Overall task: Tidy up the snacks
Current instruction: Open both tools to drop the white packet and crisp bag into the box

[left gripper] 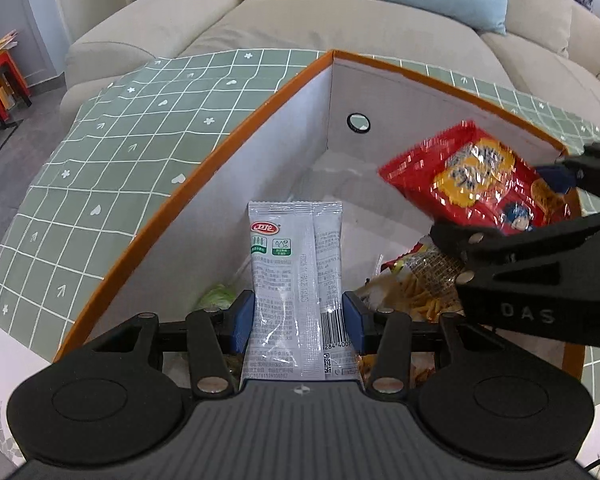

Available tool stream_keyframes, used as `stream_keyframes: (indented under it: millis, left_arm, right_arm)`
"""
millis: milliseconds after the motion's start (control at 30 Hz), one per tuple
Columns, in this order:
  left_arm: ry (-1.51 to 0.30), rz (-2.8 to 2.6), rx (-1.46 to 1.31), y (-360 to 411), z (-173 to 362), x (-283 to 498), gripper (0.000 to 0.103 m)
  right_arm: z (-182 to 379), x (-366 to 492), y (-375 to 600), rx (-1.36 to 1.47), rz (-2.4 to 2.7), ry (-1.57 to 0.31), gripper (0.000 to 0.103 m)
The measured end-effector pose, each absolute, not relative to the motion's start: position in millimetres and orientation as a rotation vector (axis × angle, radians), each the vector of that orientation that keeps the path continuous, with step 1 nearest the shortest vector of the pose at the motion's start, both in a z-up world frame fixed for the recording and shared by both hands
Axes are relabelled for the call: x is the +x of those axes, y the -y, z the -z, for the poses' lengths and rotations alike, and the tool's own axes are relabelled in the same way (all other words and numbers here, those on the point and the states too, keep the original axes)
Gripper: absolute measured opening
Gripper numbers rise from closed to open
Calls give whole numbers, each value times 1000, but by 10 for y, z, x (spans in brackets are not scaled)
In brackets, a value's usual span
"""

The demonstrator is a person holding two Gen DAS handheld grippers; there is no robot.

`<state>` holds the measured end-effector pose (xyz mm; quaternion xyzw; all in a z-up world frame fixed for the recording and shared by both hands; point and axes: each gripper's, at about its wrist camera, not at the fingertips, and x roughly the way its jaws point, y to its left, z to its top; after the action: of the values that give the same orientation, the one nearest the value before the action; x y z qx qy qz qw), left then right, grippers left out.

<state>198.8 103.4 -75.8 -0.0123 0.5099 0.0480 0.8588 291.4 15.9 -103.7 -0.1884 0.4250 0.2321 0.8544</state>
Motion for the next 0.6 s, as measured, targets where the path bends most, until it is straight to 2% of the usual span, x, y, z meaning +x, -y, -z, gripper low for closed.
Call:
stream_keyframes:
  millis: [267, 400, 467, 600]
  left_arm:
    - [-1104, -96, 14, -1006, 803, 2049, 56]
    - [-1084, -100, 7, -1017, 783, 2016, 63]
    - [-1062, -116, 20, -1003, 761, 1989, 72]
    - [-1039, -128, 9, -1017, 720, 1941, 77]
  right_arm:
    - [1137, 2991, -135, -363, -471, -937, 69]
    - [1100, 2972, -91, -312, -471, -936, 69]
    - [1072, 2962, -76, -296, -471, -937, 71]
    - [1021, 2928, -67, -274, -461, -932, 74]
